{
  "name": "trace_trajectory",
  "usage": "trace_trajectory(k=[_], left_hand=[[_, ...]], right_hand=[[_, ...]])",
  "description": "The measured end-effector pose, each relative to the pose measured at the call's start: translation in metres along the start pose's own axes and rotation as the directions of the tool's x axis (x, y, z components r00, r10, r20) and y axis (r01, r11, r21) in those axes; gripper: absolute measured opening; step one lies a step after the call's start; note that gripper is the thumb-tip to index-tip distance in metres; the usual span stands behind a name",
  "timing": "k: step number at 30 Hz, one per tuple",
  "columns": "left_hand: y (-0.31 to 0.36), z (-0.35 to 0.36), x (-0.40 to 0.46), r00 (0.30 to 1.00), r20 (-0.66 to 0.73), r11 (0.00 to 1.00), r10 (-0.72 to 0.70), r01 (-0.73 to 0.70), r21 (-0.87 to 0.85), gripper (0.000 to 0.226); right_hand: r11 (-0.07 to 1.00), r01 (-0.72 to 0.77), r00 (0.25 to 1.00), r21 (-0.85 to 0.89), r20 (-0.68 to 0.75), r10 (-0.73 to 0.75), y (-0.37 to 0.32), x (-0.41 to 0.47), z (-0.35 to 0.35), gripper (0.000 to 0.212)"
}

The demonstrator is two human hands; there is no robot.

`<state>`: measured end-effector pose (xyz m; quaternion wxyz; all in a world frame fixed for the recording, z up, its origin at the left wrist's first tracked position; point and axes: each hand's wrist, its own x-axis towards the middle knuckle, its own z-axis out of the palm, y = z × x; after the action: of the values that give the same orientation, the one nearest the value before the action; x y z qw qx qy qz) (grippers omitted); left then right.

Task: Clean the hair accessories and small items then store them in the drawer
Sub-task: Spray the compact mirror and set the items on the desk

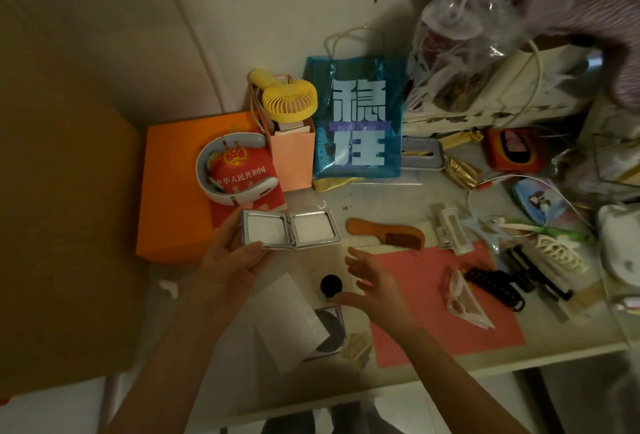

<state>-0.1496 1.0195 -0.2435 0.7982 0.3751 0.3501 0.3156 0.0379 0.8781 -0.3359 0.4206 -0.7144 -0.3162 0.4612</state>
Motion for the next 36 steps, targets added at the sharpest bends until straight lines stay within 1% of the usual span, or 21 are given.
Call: trace_trajectory(k=[2,3,5,6,8,10,12,13,15,18,20,21,24,26,29,32,36], left_hand=[[-0.004,0.004,0.003,0.999,0.021,0.999,-0.026,0.026,-0.021,0.099],[-0.006,0.006,0.005,0.999,0.038,0.999,-0.036,0.037,-0.022,0.095],[-0.011,0.012,0.007,0.997,0.054,0.999,-0.047,0.047,0.002,0.067],[-0.013,0.017,0.007,0.996,0.066,0.998,-0.059,0.058,0.013,0.057],[-0.017,0.025,0.008,0.993,0.092,0.997,-0.075,0.074,0.018,0.053],[-0.022,0.032,0.013,0.987,0.142,0.997,-0.081,0.079,0.023,0.056],[-0.025,0.040,0.017,0.973,0.197,0.993,-0.117,0.111,0.042,0.075],[-0.028,0.043,0.020,0.968,0.211,0.990,-0.136,0.127,0.055,0.078],[-0.032,0.049,0.026,0.957,0.233,0.984,-0.171,0.153,0.094,0.079],[-0.035,0.058,0.034,0.936,0.268,0.967,-0.229,0.188,0.172,0.098],[-0.036,0.063,0.040,0.920,0.296,0.956,-0.257,0.198,0.215,0.104],[-0.037,0.066,0.043,0.914,0.300,0.950,-0.272,0.206,0.233,0.102],[-0.038,0.071,0.051,0.899,0.305,0.928,-0.315,0.223,0.300,0.086],[-0.039,0.071,0.059,0.880,0.323,0.910,-0.349,0.236,0.342,0.083],[-0.043,0.071,0.076,0.881,0.284,0.860,-0.378,0.221,0.459,0.067],[-0.054,0.070,0.096,0.885,0.270,0.794,-0.379,0.161,0.586,0.066],[-0.079,0.058,0.125,0.865,0.313,0.713,-0.391,0.070,0.697,0.070]], right_hand=[[0.995,0.005,1.000,0.102,-0.021,-0.003,-0.016,-0.002,-0.014,0.077],[0.990,0.024,0.999,0.138,-0.031,-0.019,-0.025,-0.003,-0.021,0.075],[0.982,0.064,0.998,0.180,-0.029,-0.060,-0.041,-0.005,-0.035,0.072],[0.979,0.082,0.997,0.189,-0.020,-0.080,-0.047,-0.006,-0.042,0.072],[0.973,0.109,0.994,0.203,0.003,-0.112,-0.055,-0.008,-0.055,0.077],[0.970,0.123,0.990,0.209,0.037,-0.134,-0.060,-0.011,-0.067,0.084],[0.971,0.142,0.985,0.192,0.071,-0.158,-0.063,-0.013,-0.076,0.088],[0.973,0.146,0.984,0.179,0.076,-0.162,-0.063,-0.013,-0.080,0.089],[0.977,0.143,0.987,0.156,0.050,-0.153,-0.059,-0.013,-0.087,0.088],[0.982,0.151,0.989,0.116,-0.018,-0.150,-0.049,-0.013,-0.095,0.084],[0.983,0.162,0.986,0.087,-0.053,-0.158,-0.040,-0.011,-0.099,0.081],[0.983,0.166,0.984,0.074,-0.071,-0.161,-0.036,-0.010,-0.102,0.080],[0.985,0.173,0.980,0.029,-0.104,-0.169,-0.027,-0.008,-0.106,0.080],[0.984,0.178,0.975,-0.024,-0.128,-0.180,-0.021,-0.004,-0.108,0.079],[0.978,0.190,0.964,-0.080,-0.174,-0.202,-0.011,0.003,-0.109,0.075],[0.979,0.162,0.959,-0.121,-0.213,-0.185,0.005,0.010,-0.104,0.064],[0.990,0.064,0.954,-0.127,-0.283,-0.098,0.036,0.019,-0.093,0.067]])
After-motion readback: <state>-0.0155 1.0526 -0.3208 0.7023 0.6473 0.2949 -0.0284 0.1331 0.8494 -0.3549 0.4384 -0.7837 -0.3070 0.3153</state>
